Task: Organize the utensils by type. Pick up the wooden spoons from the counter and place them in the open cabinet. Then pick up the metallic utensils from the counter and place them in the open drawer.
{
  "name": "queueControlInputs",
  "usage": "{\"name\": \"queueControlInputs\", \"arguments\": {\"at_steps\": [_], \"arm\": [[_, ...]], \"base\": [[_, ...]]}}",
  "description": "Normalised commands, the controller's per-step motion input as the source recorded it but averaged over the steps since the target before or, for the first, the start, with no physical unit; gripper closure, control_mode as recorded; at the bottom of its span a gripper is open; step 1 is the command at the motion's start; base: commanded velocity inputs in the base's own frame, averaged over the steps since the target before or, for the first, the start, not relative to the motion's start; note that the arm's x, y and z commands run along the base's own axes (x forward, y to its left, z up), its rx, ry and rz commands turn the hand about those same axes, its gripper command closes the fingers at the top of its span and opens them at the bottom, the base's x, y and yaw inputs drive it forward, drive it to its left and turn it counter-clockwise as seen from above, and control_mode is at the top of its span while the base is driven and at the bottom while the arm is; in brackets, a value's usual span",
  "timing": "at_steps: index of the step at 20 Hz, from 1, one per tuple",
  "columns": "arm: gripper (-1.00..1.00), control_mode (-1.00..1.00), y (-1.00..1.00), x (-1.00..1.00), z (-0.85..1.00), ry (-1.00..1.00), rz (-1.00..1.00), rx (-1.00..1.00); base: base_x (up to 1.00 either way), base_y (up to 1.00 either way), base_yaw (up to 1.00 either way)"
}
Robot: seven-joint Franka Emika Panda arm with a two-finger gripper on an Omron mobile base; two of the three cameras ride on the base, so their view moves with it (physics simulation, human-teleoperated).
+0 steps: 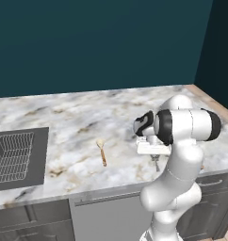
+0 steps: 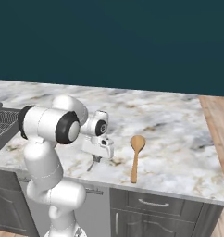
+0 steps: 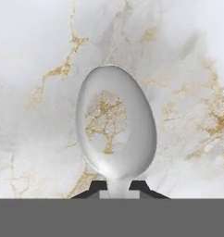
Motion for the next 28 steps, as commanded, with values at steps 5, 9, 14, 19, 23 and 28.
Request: {"name": "queueControlInputs", "arguments": {"at_steps": [5, 9, 14, 19, 23, 28], "arm": [[1.0, -1.0, 0.38, -0.66, -0.61, -0.22, -0.25, -0.01], [1.0, -1.0, 0.35, -0.83, -0.14, -0.49, -0.22, -0.01], [1.0, -1.0, 0.44, -0.26, 0.52, -0.37, -0.1, -0.01], [1.0, -1.0, 0.01, 0.19, 1.0, -0.04, -0.1, 0.0], [1.0, -1.0, 0.0, 0.09, 0.98, 0.0, -0.3, 0.01], [1.0, -1.0, 0.0, -0.4, 0.61, 0.0, -0.45, 0.11]], "base": [[0.0, 0.0, 0.0], [0.0, 0.0, 0.0], [0.0, 0.0, 0.0], [0.0, 0.0, 0.0], [0.0, 0.0, 0.0], [0.0, 0.0, 0.0]]}}
